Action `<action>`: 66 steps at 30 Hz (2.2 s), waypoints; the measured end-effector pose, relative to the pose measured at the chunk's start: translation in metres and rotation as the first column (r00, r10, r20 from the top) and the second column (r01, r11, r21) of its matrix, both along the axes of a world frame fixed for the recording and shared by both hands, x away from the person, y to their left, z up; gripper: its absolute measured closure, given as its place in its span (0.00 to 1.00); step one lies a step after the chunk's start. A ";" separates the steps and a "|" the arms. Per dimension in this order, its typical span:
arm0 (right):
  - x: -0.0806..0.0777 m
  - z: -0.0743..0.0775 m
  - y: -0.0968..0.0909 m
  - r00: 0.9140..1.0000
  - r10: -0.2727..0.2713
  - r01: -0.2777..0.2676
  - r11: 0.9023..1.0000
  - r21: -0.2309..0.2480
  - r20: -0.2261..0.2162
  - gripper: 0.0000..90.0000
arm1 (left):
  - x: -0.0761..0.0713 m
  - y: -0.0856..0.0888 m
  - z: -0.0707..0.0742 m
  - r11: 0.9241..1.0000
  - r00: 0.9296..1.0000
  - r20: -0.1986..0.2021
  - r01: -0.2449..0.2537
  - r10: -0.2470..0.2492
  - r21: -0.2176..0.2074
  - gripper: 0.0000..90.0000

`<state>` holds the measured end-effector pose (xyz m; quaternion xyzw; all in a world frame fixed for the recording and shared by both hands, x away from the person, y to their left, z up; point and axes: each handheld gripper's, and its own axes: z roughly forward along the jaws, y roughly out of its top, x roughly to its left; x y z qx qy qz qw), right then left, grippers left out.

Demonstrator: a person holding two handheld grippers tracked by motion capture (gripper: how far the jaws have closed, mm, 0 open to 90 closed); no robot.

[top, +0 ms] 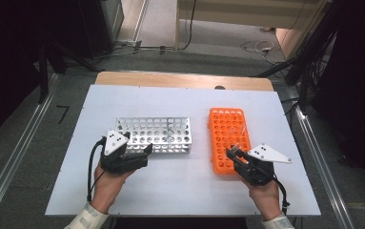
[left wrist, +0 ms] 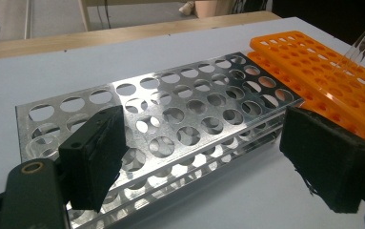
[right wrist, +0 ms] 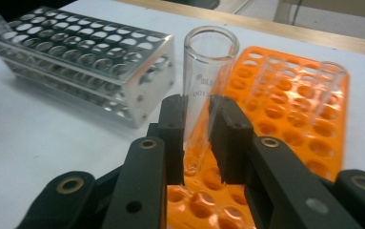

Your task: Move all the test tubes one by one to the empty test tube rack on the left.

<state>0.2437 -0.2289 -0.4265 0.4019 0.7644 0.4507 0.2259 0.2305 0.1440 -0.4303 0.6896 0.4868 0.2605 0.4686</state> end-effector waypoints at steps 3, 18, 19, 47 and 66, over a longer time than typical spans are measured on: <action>-0.001 0.000 0.009 1.000 0.028 -0.028 1.000 -0.004 -0.005 0.81 | -0.001 -0.001 0.000 1.000 1.000 0.002 0.003 -0.003 -0.004 0.18; 0.001 -0.002 0.053 0.990 0.140 -0.140 0.990 -0.021 -0.031 0.81 | -0.005 -0.012 0.003 0.999 0.999 0.011 0.041 -0.041 0.007 0.18; 0.001 -0.003 0.056 0.988 0.149 -0.150 0.988 -0.023 -0.033 0.81 | -0.005 -0.013 0.003 0.999 0.999 0.012 0.043 -0.043 0.007 0.18; 0.009 -0.009 0.124 0.954 0.288 -0.293 0.953 -0.073 -0.080 0.81 | -0.011 -0.019 0.006 0.996 0.996 0.018 0.088 -0.088 -0.004 0.19; 0.015 -0.014 0.159 0.932 0.342 -0.353 0.932 -0.085 -0.122 0.81 | -0.015 -0.025 0.007 0.986 0.986 0.028 0.168 -0.167 -0.023 0.35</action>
